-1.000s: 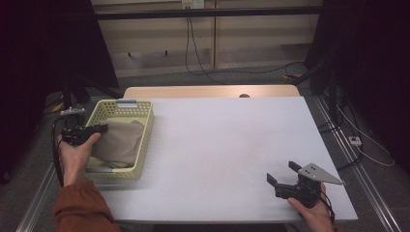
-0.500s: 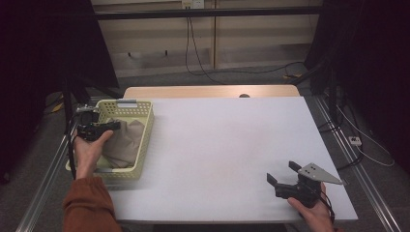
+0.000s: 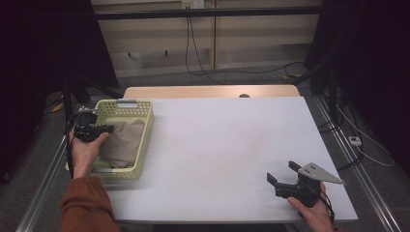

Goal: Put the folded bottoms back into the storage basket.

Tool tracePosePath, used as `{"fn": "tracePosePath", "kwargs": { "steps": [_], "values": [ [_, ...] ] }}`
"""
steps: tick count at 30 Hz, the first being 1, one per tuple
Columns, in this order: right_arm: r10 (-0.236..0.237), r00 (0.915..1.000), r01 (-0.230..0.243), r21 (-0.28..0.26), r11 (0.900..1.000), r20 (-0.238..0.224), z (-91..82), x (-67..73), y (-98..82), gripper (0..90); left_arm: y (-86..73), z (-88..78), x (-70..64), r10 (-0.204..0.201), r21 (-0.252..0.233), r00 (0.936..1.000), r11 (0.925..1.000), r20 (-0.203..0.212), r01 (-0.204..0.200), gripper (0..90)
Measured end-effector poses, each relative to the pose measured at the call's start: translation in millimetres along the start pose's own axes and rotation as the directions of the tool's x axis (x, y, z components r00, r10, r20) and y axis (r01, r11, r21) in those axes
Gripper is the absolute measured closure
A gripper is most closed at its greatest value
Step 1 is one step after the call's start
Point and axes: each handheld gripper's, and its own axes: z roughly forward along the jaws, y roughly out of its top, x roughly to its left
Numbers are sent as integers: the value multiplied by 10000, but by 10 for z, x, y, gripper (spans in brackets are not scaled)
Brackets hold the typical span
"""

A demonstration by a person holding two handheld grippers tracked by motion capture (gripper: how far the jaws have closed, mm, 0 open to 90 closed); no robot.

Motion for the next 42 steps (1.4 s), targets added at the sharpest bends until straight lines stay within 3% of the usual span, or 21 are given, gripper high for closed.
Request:
{"fn": "tracePosePath", "kwargs": {
  "steps": [1, 4, 6, 8, 14, 16, 18, 20, 23, 24, 27, 30, 32, 34, 36, 42],
  "values": [
    [-8, 10000, 8, -11, 10000, 5, -1, 1, 1, 55, -10, 0, 18, -129, -60, 9999, 9999, 69, 130, 817],
    [3, 10000, -3, -9, 10000, 16, -1, 5, 2, 56, -12, -42, 46, 11, 362, 10000, 9993, -43, -10, 814],
    [14, 10000, -14, -8, 10000, 22, 1, 2, 1, 56, -27, -95, 46, -207, 299, 9998, 9993, -32, 208, 807],
    [13, 10000, -13, 2, 10000, 15, 0, 3, 1, 57, -37, -133, 48, -25, 302, 9999, 9995, -145, 29, 796],
    [11, 10000, -11, -2, 10000, 4, -1, 3, 1, 58, -45, -219, 18, 165, -727, 9998, 9972, -148, -175, 523],
    [25, 10000, -25, 15, 10000, 22, 2, -1, 0, 58, -34, -239, -30, 425, -1061, 9991, 9934, -48, -428, 512],
    [9, 10000, -9, 42, 10000, 31, 6, 1, 0, 59, -16, -211, -91, 685, -1111, 9969, 9918, 389, -638, 522],
    [-3, 10000, 3, 45, 10000, 13, 7, 7, 0, 59, 9, -127, -159, 1074, -889, 9915, 9909, 740, -1007, 550],
    [5, 10000, -5, 52, 10000, -2, 6, 9, -1, 60, 42, 66, -230, 1234, -265, 9871, 9923, 1016, -1213, 676],
    [-1, 10000, 1, 53, 10000, 9, 7, 6, -2, 60, 53, 134, -241, 1165, 165, 9891, 9928, 895, -1185, 714],
    [-5, 10000, 5, 46, 10000, 1, 3, -2, -2, 60, 64, 299, -240, 1300, 1089, 9914, 9858, -159, -1275, 816],
    [43, 10000, -43, 14, 10000, 13, -2, -8, -2, 61, 36, 395, -187, 1036, 1812, 9944, 9785, -196, -984, 874],
    [44, 10000, -44, 31, 10000, 1, 0, -6, -3, 61, 23, 401, -192, 1211, 1982, 9925, 9734, -187, -1151, 879],
    [-2, 10000, 2, 51, 10000, 13, 4, -7, -4, 62, 22, 390, -197, 1135, 2275, 9935, 9677, -83, -1086, 895],
    [-25, 10000, 25, 40, 10000, 37, 3, -7, -2, 62, 4, 405, -207, 1177, 2517, 9929, 9605, 191, -1187, 900],
    [-1, 10000, 1, 59, 10000, 37, 7, 2, 0, 62, 27, 472, -217, 1252, 2546, 9914, 9582, 368, -1305, 900]
  ]
}}
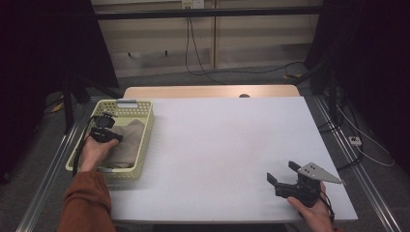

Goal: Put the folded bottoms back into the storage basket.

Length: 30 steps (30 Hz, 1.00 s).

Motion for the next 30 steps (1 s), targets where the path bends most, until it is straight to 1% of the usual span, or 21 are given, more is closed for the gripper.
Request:
{"fn": "tracePosePath", "kwargs": {
  "steps": [1, 4, 5, 6, 7, 9, 10, 13, 14, 15, 17, 18, 19, 20, 21, 22, 23, 24, 25, 28, 30],
  "values": [
    [-33, 10000, 33, -9, 10000, -12, 2, 2, 0, 63, 11, 18, 4, -109, -140, 9999, 9998, 63, 110, 900],
    [-30, 10000, 30, -6, 10000, -31, 1, 5, 0, 62, 57, 79, 15, -164, -447, 9996, 9988, 244, 175, 900],
    [-27, 10000, 27, -6, 10000, -19, 1, 2, 0, 63, 80, 95, 7, -169, -464, 9995, 9988, 274, 181, 900],
    [-18, 10000, 18, -1, 10000, -19, 1, -1, -1, 62, 103, 112, -10, -23, -507, 9999, 9987, 143, 30, 900],
    [-15, 10000, 15, 2, 10000, -9, 2, -4, -1, 62, 124, 128, -28, 212, -535, 9998, 9983, 43, -210, 900],
    [-11, 10000, 11, 12, 10000, -5, 2, -9, -1, 62, 152, 151, -58, 336, -628, 9994, 9974, -108, -342, 900],
    [-26, 10000, 26, 24, 10000, -22, 2, -8, -2, 62, 158, 151, -58, 451, -598, 9989, 9972, -101, -457, 900],
    [-68, 9999, 69, 53, 10000, -101, 3, 4, -4, 62, 144, 119, -39, 359, -691, 9993, 9970, 33, -356, 897],
    [-91, 9999, 92, 52, 9999, -118, 3, 7, -4, 62, 134, 102, -36, 364, -755, 9993, 9965, 33, -361, 881],
    [-101, 9999, 101, 58, 9999, -124, 3, 7, -4, 62, 122, 83, -27, 330, -783, 9994, 9964, 51, -325, 868],
    [-72, 9999, 73, 70, 9999, -109, 6, 4, -5, 62, 89, 60, -20, 86, -1014, 9999, 9948, 125, -73, 867],
    [-82, 9999, 83, 94, 9999, -96, 8, 3, -5, 62, 70, 53, -6, -224, -1078, 9985, 9938, 497, 276, 884],
    [-88, 9999, 89, 134, 9999, -104, 11, 5, -6, 62, 54, 51, -4, -414, -1179, 9950, 9917, 904, 520, 900],
    [-83, 9999, 85, 167, 9998, -104, 13, 8, -8, 62, 46, 43, -11, -222, -1078, 9952, 9936, 951, 325, 900],
    [-102, 9999, 104, 180, 9998, -133, 14, 10, -8, 62, 42, 55, -35, 72, -858, 9985, 9963, 547, -25, 900],
    [-109, 9998, 112, 178, 9998, -148, 15, 11, -8, 62, 37, 79, -57, 356, -603, 9993, 9976, 145, -347, 900],
    [-113, 9998, 116, 188, 9998, -136, 16, 12, -8, 62, 33, 99, -68, 554, -340, 9984, 9979, 91, -551, 900],
    [-104, 9999, 107, 191, 9998, -137, 17, 13, -8, 62, 33, 100, -71, 617, -327, 9981, 9976, 55, -615, 900],
    [-108, 9998, 111, 184, 9998, -141, 17, 12, -8, 62, 40, 95, -71, 568, -158, 9984, 9983, 76, -567, 900],
    [-69, 9999, 71, 152, 9999, -132, 10, 12, -7, 62, 49, 89, -98, 729, 149, 9973, 9972, 18, -729, 900],
    [-64, 9999, 66, 136, 9999, -137, 5, 10, -7, 62, 44, 76, -102, 756, 348, 9970, 9965, 139, -761, 900]
  ]
}}
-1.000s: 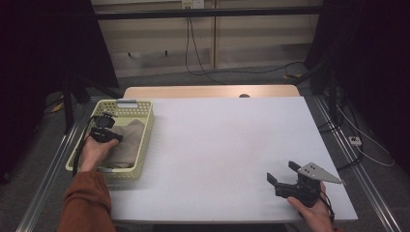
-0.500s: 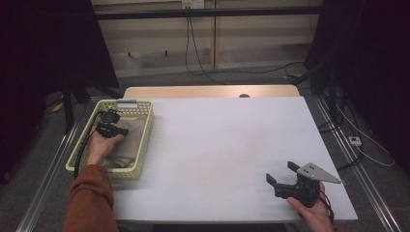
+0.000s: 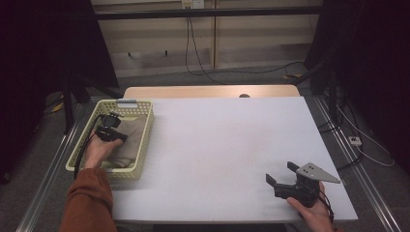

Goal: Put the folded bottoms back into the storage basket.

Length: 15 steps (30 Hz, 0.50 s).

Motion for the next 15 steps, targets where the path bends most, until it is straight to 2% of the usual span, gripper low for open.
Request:
{"fn": "tracePosePath", "kwargs": {
  "steps": [2, 8, 9, 13, 15],
  "values": [
    [4, 10000, -4, -18, 10000, -15, 0, -2, 0, 62, -11, -16, -11, -99, 187, 9999, 9998, 140, 96, 900],
    [-25, 10000, 25, -27, 10000, -19, -2, -2, 2, 62, -61, -78, -78, 381, 787, 9985, 9961, 401, -412, 900],
    [-24, 10000, 24, -27, 10000, -14, -3, -1, 2, 62, -76, -83, -84, 322, 767, 9985, 9964, 453, -356, 900],
    [-24, 10000, 24, -1, 10000, -9, 0, 4, 3, 63, -121, -126, -42, 37, 990, 9938, 9950, 1107, -148, 900],
    [-23, 10000, 23, -28, 10000, -8, -1, 0, 2, 63, -115, -146, -13, 2, 922, 9922, 9957, 1248, -118, 900]
  ]
}}
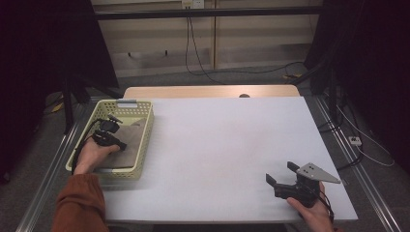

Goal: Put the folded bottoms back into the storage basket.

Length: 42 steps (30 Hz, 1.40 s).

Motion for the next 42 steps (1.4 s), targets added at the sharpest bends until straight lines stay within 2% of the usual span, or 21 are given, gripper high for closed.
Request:
{"fn": "tracePosePath", "kwargs": {
  "steps": [1, 3, 4, 5, 6, 7, 8, 11, 12, 13, 15, 17, 19, 22, 27, 29, 32, 35, 38, 40, 42],
  "values": [
    [21, 10000, -22, 11, 10000, 30, 4, -5, 0, 63, 1, -11, 7, 10, -46, 10000, 10000, 28, -10, 900],
    [36, 10000, -36, 21, 10000, 36, 8, -11, 0, 63, 1, -59, 28, -122, -623, 9998, 9980, -147, 113, 900],
    [34, 10000, -34, 18, 10000, 29, 9, -11, 0, 63, 2, -93, 49, -172, -1073, 9993, 9941, -318, 136, 900],
    [31, 10000, -31, 21, 10000, 27, 10, -10, -1, 63, 4, -128, 74, -325, -1574, 9984, 9872, -458, 249, 896],
    [17, 10000, -17, 33, 10000, 22, 13, -10, -1, 63, 9, -146, 91, -462, -1926, 9972, 9807, -586, 341, 885],
    [7, 10000, -7, 54, 10000, 25, 15, -9, -1, 64, 19, -134, 108, -429, -2105, 9964, 9772, -727, 268, 894],
    [34, 10000, -34, 52, 10000, 24, 17, -7, -1, 63, 34, -104, 121, -456, -2074, 9963, 9778, -723, 297, 895],
    [18, 10000, -18, 20, 10000, 50, 10, -5, 1, 64, 70, 68, 126, -263, -1562, 9931, 9877, -1141, 83, 885],
    [32, 10000, -32, 11, 10000, 43, 9, -7, 0, 64, 72, 107, 121, -186, -1373, 9945, 9905, -1028, 43, 887],
    [43, 10000, -43, 20, 10000, 52, 8, -9, 0, 64, 76, 107, 112, -274, -1347, 9944, 9908, -1016, 135, 899],
    [59, 10000, -59, 17, 10000, 42, 9, -14, -1, 64, 84, 100, 92, -316, -904, 9955, 9956, -888, 235, 900],
    [43, 10000, -43, 36, 10000, 27, 13, -15, -2, 64, 93, 75, 76, -267, -262, 9977, 9993, -628, 251, 900],
    [32, 10000, -32, 11, 10000, 33, 6, -10, -1, 64, 98, 55, 64, -127, 296, 9989, 9995, -460, 140, 900],
    [-6, 10000, 6, -34, 10000, 11, -6, -5, 0, 64, 82, 47, 45, -148, 474, 9993, 9987, -353, 165, 900],
    [54, 10000, -54, 15, 10000, 35, 8, -12, -1, 64, 68, 60, 122, -674, -87, 9975, 9977, -227, 673, 900],
    [25, 10000, -25, 44, 10000, 19, 16, -7, -1, 64, 103, 89, 139, -885, -455, 9952, 9952, -407, 866, 900],
    [1, 10000, -1, 12, 10000, -2, 11, 4, 3, 64, 156, 143, 136, -796, -1022, 9948, 9921, -642, 728, 900],
    [28, 10000, -28, 22, 10000, 31, 12, -9, 0, 65, 184, 195, 130, -752, -1576, 9940, 9856, -801, 618, 900],
    [36, 10000, -36, 48, 10000, 14, 16, -14, -2, 65, 203, 214, 120, -549, -1741, 9943, 9840, -913, 383, 900],
    [28, 10000, -28, 49, 10000, 2, 16, -13, -1, 66, 197, 189, 127, -372, -1685, 9953, 9855, -892, 217, 900],
    [28, 10000, -28, 31, 10000, 14, 15, -15, -2, 66, 185, 153, 159, -500, -1792, 9952, 9832, -846, 342, 900]
  ]
}}
